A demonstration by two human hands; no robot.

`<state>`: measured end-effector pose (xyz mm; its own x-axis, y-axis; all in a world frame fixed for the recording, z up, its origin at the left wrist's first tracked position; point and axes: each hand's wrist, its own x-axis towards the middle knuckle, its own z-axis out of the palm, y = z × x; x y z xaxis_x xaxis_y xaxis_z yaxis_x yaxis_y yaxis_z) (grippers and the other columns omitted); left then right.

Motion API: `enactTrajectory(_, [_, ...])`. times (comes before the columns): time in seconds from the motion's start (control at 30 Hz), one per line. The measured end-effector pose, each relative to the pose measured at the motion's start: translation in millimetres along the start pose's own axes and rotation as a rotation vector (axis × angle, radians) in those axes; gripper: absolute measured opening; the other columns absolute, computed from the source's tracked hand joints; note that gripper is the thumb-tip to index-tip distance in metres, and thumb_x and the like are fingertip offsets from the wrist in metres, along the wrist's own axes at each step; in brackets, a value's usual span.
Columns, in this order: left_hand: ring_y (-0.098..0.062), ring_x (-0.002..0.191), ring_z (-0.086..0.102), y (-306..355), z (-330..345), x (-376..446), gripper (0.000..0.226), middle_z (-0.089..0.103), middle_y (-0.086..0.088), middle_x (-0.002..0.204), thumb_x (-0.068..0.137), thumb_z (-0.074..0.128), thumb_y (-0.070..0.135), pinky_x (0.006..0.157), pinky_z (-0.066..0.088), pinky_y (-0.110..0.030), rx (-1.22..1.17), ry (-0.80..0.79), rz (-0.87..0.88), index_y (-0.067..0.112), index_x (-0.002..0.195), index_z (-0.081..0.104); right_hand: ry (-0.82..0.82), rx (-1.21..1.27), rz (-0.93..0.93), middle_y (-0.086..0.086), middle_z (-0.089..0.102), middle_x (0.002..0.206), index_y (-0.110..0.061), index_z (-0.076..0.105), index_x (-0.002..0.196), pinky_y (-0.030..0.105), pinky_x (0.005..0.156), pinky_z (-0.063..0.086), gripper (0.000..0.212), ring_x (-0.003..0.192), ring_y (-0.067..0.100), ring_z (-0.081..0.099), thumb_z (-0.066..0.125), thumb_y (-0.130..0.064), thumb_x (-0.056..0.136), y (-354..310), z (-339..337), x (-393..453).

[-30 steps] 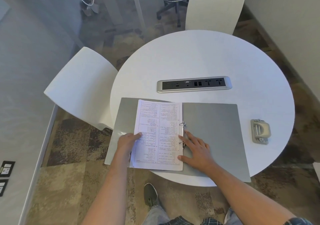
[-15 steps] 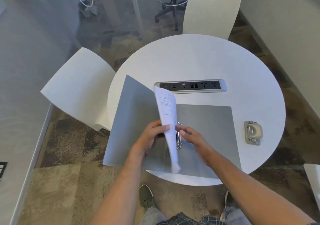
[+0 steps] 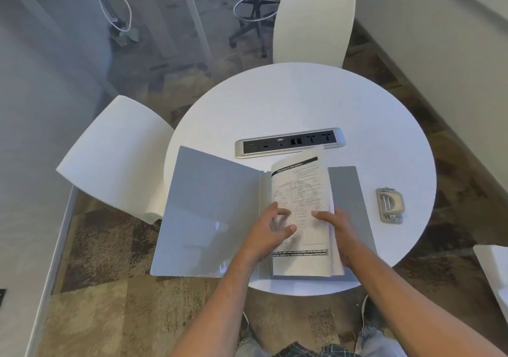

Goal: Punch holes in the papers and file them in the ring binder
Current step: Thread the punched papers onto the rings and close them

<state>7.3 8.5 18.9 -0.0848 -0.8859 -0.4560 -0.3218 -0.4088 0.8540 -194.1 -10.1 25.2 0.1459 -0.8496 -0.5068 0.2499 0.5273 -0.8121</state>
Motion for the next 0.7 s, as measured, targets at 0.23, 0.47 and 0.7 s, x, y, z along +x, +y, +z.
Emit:
enactTrajectory(0.23, [-0.012,0.134,0.045,-19.7,2.4,0.5,0.062,0.045,0.019,0.137,0.095,0.068,0.025,0.110,0.041,-0.035,0.181,0.133,-0.077,0.031,0.151,0.042,0.251,-0.021,0.099,0.024,0.078,0.102,0.003,0.074,0.108,0.057,0.087,0.060,0.021,0.094,0.045,0.075,0.071,-0.001,0.088,2.4,-52.3,11.2])
enactTrajectory(0.47, [-0.024,0.151,0.030,-30.5,14.0,11.6,0.053,0.029,-0.005,0.164,0.094,0.066,0.035,0.120,0.032,-0.041,0.397,0.172,-0.157,0.028,0.145,0.053,0.246,-0.034,0.075,0.023,0.077,0.108,-0.001,0.073,0.106,0.053,0.085,0.062,0.019,0.092,0.039,0.076,0.074,-0.002,0.087,-6.0,-72.5,15.2])
enactTrajectory(0.7, [-0.022,0.136,0.045,-30.1,23.5,21.0,0.024,0.044,0.001,0.144,0.091,0.067,0.040,0.110,0.045,-0.042,0.409,0.309,-0.172,0.027,0.111,0.067,0.225,-0.116,-0.020,0.019,0.078,0.107,-0.003,0.072,0.109,0.057,0.091,0.059,0.023,0.098,0.043,0.075,0.076,-0.003,0.086,-4.3,-78.4,8.4])
